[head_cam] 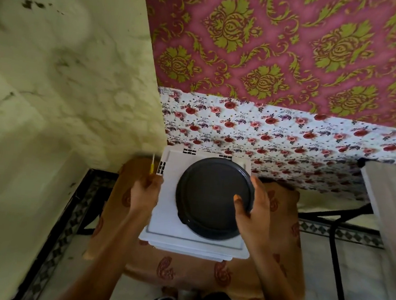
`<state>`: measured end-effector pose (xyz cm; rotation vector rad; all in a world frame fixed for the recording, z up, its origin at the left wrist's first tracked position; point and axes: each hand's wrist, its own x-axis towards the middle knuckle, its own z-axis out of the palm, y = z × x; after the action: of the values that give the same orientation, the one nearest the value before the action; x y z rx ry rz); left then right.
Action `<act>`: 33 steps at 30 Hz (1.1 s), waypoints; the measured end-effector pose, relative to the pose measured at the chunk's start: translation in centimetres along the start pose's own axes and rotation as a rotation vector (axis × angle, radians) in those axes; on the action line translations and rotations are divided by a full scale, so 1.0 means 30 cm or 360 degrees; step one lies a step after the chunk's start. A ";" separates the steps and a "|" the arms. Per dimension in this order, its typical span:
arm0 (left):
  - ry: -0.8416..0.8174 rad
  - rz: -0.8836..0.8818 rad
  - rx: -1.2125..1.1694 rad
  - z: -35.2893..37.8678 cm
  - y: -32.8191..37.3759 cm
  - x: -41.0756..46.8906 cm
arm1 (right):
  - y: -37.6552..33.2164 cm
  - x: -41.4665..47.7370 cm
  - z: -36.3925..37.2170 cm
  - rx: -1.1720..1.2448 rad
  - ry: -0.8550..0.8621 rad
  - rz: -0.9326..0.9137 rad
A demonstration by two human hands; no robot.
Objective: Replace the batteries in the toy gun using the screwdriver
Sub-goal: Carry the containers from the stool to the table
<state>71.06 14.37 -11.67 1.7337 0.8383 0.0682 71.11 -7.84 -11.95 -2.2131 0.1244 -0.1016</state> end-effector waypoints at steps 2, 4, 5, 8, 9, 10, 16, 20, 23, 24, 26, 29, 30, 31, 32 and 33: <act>-0.0105 -0.0034 -0.0030 0.020 0.010 0.007 | 0.016 0.014 -0.003 -0.0002 -0.0024 0.0125; -0.0170 -0.0079 -0.0141 0.046 0.018 0.007 | 0.032 0.021 -0.009 0.0050 -0.0054 0.0260; -0.0217 -0.0130 -0.0195 0.055 0.019 0.006 | 0.040 0.021 -0.011 0.0108 -0.0070 0.0336; -0.0424 -0.0247 -0.0265 0.075 0.010 -0.006 | 0.055 0.012 -0.009 0.0376 -0.0103 0.0562; -0.0489 -0.0262 -0.0270 0.080 0.005 -0.013 | 0.057 0.007 -0.006 0.0481 -0.0109 0.0634; -0.0531 -0.0278 -0.0263 0.085 0.000 -0.019 | 0.054 0.002 -0.002 0.0576 -0.0120 0.0697; -0.0492 -0.0323 -0.0277 0.100 0.006 -0.056 | 0.036 -0.009 0.015 0.0854 -0.0139 0.0845; -0.0485 -0.0215 -0.0310 0.081 0.049 -0.082 | 0.016 -0.018 0.007 0.0915 -0.0107 0.0856; -0.0481 -0.0124 -0.0283 0.061 0.094 -0.106 | -0.002 -0.025 -0.013 0.0970 -0.0063 0.0856; -0.0490 -0.0099 -0.0287 0.057 0.111 -0.115 | -0.014 -0.031 -0.026 0.0996 -0.0036 0.0863; -0.0507 -0.0094 -0.0313 0.060 0.136 -0.133 | -0.032 -0.039 -0.051 0.1049 0.0034 0.0838; -0.0507 -0.0113 -0.0372 0.080 0.167 -0.176 | -0.024 -0.055 -0.098 0.1072 0.0125 0.0778; -0.0527 -0.0116 -0.0380 0.093 0.180 -0.203 | -0.019 -0.068 -0.131 0.1084 0.0172 0.0750; -0.0539 -0.0128 -0.0394 0.102 0.188 -0.221 | -0.011 -0.070 -0.150 0.1130 0.0191 0.0744; -0.0567 -0.0124 -0.0413 0.116 0.196 -0.245 | -0.007 -0.076 -0.176 0.1182 0.0206 0.0755; -0.0588 -0.0116 -0.0423 0.129 0.200 -0.271 | 0.001 -0.083 -0.200 0.1233 0.0229 0.0757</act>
<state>69.72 6.06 -4.86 1.4075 0.5885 -0.1779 67.94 -12.30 -8.42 -1.3595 0.5831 -0.0338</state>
